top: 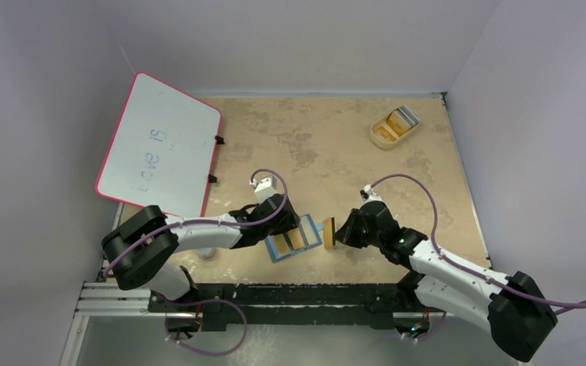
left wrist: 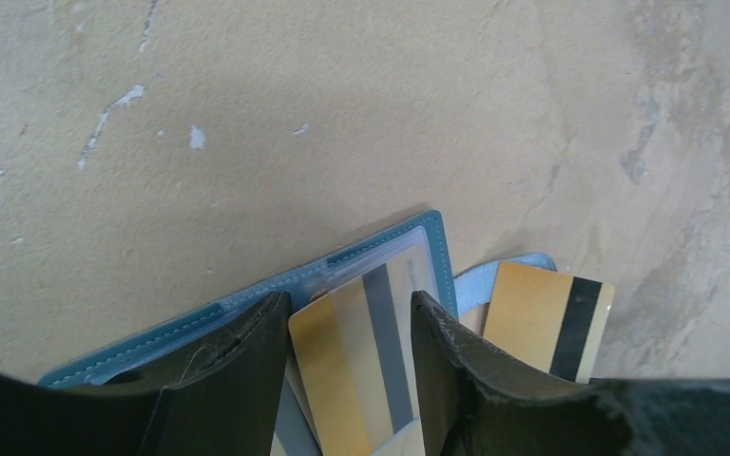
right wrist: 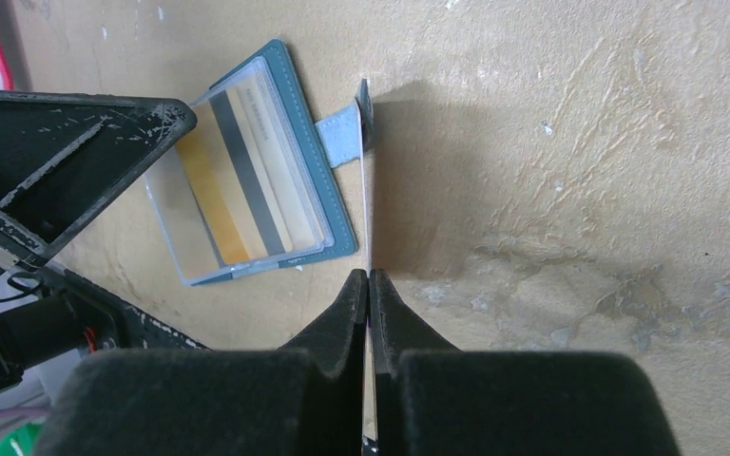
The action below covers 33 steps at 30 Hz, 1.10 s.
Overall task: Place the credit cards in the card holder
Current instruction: Insert the credit card into the card holder.
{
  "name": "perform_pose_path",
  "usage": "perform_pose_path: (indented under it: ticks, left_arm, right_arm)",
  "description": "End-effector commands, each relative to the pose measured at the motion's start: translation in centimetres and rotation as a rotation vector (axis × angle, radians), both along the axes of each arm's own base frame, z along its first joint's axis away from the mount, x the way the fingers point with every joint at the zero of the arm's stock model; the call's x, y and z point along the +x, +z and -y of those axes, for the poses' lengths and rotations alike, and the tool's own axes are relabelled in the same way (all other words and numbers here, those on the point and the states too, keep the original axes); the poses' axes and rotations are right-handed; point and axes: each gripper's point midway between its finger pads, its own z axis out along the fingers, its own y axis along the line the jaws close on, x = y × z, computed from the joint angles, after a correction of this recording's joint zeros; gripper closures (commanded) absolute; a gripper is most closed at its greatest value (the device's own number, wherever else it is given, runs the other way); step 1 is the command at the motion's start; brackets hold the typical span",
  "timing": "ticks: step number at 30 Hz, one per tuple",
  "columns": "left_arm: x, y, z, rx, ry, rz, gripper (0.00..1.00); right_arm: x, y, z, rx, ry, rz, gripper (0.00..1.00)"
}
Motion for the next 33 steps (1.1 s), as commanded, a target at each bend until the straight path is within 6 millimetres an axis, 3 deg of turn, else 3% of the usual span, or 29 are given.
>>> perform_pose_path:
  ticks: [1,8,13,20,28,33]
  left_arm:
    - [1.0,2.4,0.0,0.039,0.011,0.046,0.51]
    - [2.1,5.6,1.2,0.038,-0.016,0.036,0.47]
    - [0.6,4.6,0.7,-0.009,-0.002,-0.023,0.47]
    - [-1.2,2.6,-1.1,-0.021,0.033,-0.082,0.43]
    - [-1.7,1.1,-1.5,-0.067,0.067,-0.103,0.41]
    - [-1.7,1.1,-0.5,-0.140,0.056,-0.095,0.41]
  right_arm:
    - [0.5,0.9,-0.8,0.018,0.032,0.043,1.00]
    - [0.4,1.5,-1.7,0.057,0.086,0.067,1.00]
    - [-0.1,0.7,-2.2,0.057,0.122,0.042,1.00]
    - [-0.6,1.5,-3.2,0.101,0.168,0.041,1.00]
    - [-1.0,1.0,-3.8,0.093,0.194,0.014,1.00]
    - [-1.4,0.8,-3.9,0.097,0.191,0.010,1.00]
